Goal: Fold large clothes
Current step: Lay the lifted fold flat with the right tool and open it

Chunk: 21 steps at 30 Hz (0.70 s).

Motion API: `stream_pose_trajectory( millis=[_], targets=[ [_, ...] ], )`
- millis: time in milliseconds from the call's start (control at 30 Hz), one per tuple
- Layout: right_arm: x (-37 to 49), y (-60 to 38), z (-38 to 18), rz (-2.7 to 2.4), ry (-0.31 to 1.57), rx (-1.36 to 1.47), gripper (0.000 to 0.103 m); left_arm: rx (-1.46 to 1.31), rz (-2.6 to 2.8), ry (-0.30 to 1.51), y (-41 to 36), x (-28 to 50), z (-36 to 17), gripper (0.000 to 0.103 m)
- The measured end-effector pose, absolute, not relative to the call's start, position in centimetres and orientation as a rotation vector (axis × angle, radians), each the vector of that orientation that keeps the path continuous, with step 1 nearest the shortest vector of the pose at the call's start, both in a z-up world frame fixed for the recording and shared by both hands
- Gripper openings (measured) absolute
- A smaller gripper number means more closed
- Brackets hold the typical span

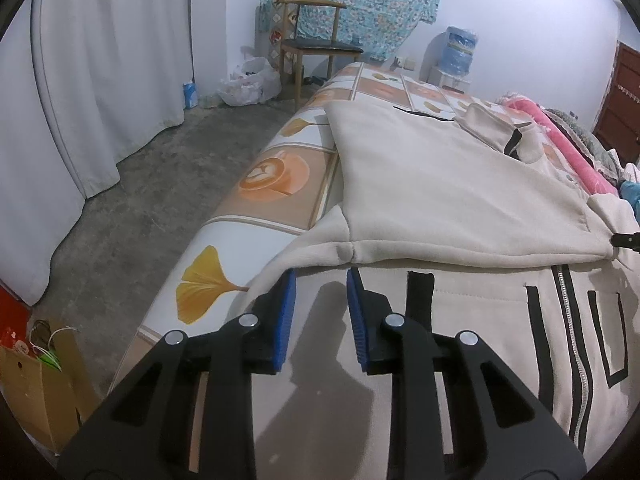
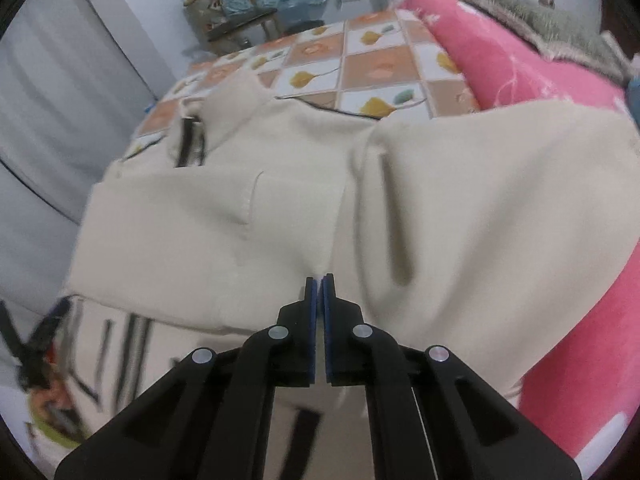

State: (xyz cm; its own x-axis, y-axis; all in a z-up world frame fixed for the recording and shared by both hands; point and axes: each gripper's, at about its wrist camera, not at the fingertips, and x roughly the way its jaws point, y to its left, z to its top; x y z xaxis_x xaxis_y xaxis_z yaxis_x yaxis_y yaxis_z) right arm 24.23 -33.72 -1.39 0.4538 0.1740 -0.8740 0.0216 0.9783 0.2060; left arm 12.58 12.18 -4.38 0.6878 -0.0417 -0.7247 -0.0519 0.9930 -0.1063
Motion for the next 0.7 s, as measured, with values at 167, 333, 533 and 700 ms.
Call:
stream_pose_trajectory(
  millis=[167,333,533,700],
  targets=[
    [25.2,-33.1,-3.1,0.063,1.188,0.131,0.008,-0.124,0.003,0.821,12.2,12.6,-4.3,0.025],
    [25.3,-32.2,0.4,0.028,1.096,0.046,0.027,-0.111,0.004,0.829,12.0,12.6,-4.2,0.025],
    [27.9,-28.2,1.1,0.19,1.06,0.009,0.033,-0.09,0.01,0.84,11.6,12.3,-3.6,0.032],
    [30.8,-26.6,-3.1,0.22,1.126,-0.023,0.035,-0.038,0.026,0.797,12.1,9.8,-0.5,0.056]
  ],
)
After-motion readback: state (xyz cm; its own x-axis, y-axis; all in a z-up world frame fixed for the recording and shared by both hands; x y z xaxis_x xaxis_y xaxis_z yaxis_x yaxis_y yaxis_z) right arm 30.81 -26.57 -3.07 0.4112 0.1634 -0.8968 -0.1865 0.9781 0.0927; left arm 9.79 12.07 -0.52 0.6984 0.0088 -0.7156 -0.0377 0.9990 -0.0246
